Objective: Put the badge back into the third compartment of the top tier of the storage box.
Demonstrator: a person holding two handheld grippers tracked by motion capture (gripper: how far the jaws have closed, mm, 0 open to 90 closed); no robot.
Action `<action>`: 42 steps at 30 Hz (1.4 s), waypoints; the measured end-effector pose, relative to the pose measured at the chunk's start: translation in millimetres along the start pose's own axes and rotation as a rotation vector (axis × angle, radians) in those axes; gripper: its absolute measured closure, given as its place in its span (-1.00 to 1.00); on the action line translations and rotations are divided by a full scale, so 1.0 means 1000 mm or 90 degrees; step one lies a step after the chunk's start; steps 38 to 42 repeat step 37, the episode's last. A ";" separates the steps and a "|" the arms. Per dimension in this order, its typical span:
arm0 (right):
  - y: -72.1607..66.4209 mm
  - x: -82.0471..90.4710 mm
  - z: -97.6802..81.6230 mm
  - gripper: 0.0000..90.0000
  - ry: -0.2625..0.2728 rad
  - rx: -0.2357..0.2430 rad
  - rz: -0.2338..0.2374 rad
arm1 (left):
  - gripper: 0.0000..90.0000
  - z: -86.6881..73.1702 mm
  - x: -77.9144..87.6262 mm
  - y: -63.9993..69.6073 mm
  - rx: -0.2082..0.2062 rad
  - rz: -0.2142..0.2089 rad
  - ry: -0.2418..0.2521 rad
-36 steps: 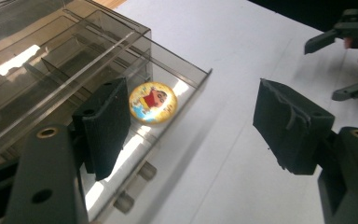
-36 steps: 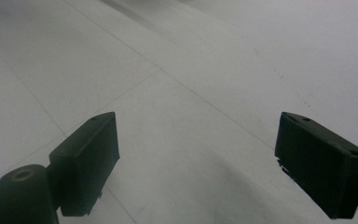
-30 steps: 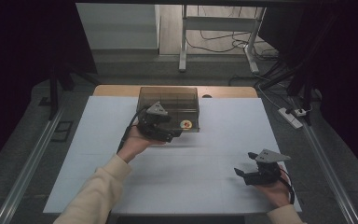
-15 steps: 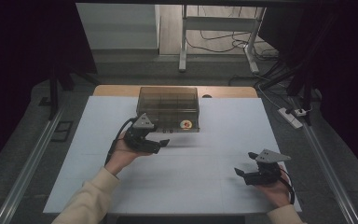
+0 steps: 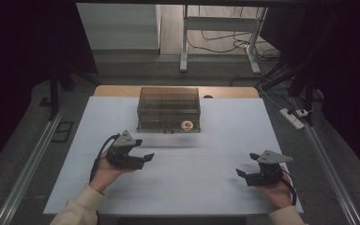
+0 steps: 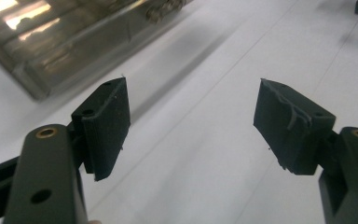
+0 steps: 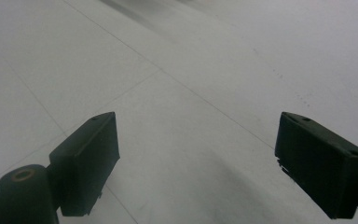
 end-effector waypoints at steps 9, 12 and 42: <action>0.000 0.000 0.000 -0.70 0.000 0.000 0.002 | -0.40 -0.044 0.010 -0.014 0.038 0.026 -0.018; 0.000 0.000 0.000 -0.70 0.001 0.000 0.002 | -0.40 -0.052 0.014 -0.019 0.048 0.032 -0.017; -0.004 0.002 0.004 -0.70 0.017 0.017 0.014 | -0.45 -0.066 0.013 -0.024 0.054 0.047 -0.026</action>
Point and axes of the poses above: each handheld gripper's, and its own axes: x roughly backward along the jaws, z roughly out of its top, y roughly to its right, the point moved 9 cm from there along -x, roughly forward along the jaws, and after that the axes turned 5 degrees about x, right-handed, at the moved point
